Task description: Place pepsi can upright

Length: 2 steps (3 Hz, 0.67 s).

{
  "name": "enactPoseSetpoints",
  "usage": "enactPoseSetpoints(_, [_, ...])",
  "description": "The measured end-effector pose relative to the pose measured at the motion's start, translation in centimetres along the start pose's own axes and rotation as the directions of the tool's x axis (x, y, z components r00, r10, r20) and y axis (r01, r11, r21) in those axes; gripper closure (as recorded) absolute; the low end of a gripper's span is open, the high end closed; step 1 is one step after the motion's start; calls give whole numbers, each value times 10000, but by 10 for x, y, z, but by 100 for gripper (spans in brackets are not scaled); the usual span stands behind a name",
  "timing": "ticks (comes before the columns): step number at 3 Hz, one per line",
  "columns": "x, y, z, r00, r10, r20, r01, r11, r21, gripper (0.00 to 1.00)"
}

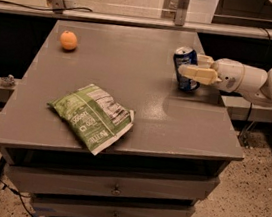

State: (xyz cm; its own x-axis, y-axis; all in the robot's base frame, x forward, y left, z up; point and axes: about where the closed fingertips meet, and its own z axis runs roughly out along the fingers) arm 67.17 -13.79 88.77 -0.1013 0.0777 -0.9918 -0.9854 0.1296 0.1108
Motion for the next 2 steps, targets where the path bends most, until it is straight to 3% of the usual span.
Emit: enactPoseSetpoints(2, [-1,0,0,10000,-3,-2,3,10000,0,36])
